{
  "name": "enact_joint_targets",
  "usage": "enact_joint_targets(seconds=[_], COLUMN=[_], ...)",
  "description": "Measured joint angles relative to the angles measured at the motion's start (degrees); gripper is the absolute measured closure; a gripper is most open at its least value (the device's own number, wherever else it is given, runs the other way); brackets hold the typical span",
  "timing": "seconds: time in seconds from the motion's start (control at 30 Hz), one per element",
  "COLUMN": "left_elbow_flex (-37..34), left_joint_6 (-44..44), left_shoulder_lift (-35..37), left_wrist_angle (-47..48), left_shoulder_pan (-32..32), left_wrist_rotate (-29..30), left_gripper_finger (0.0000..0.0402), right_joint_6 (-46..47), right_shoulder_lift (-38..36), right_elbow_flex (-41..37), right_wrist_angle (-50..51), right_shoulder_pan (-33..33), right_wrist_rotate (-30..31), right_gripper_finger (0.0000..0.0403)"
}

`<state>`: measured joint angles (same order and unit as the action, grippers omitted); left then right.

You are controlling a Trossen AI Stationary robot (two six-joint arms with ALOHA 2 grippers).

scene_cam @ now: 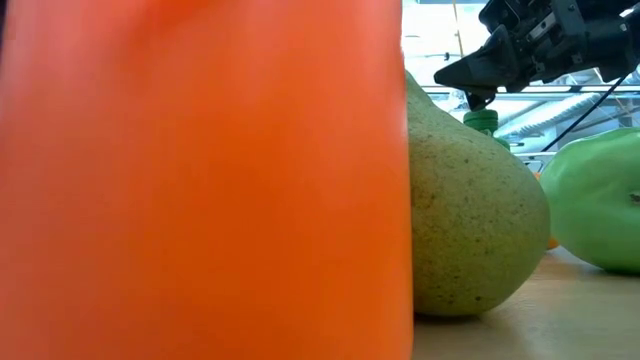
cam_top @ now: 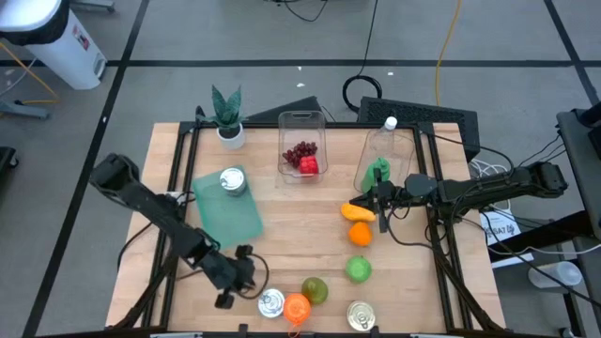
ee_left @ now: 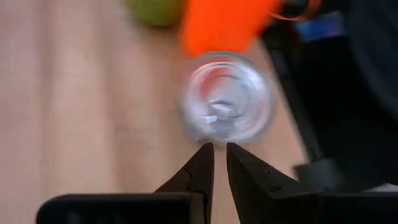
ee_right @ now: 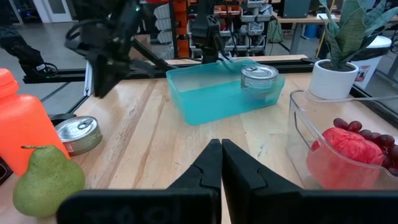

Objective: Pick & Place Food Item
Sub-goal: Move the green tuna can to the middle of the table

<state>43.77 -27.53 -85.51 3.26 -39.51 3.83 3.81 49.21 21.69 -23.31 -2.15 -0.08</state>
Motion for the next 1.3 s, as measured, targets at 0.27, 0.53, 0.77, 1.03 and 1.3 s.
enact_joint_targets(seconds=[0.27, 0.53, 0.77, 1.03, 1.3], left_elbow_flex=[0.04, 0.07, 0.35, 0.46, 0.55], left_joint_6=[4.96, 3.52, 2.91, 0.68, 3.84], left_shoulder_lift=[-5.49, -10.42, -13.23, -13.89, -13.78], left_wrist_angle=[-10.74, -13.07, -14.84, -8.52, -4.37], left_shoulder_pan=[1.43, 3.81, 4.89, 9.00, 14.88], left_wrist_rotate=[-4.45, -7.18, -8.72, -5.62, -4.71], left_gripper_finger=[0.0351, 0.0351, 0.0351, 0.0351, 0.0351], right_joint_6=[1.36, 1.53, 1.51, 1.36, 1.46], right_shoulder_lift=[0.22, 0.22, 0.22, 0.22, 0.22], right_elbow_flex=[-3.16, -6.05, -6.05, -6.05, -6.05], right_wrist_angle=[-5.47, -12.66, -12.66, -12.48, -12.42], right_shoulder_pan=[-0.25, -0.22, -0.22, -0.22, -0.22], right_wrist_rotate=[0.02, 0.01, 0.02, 0.02, 0.00], right_gripper_finger=[0.0403, 0.0403, 0.0403, 0.0403, 0.0403])
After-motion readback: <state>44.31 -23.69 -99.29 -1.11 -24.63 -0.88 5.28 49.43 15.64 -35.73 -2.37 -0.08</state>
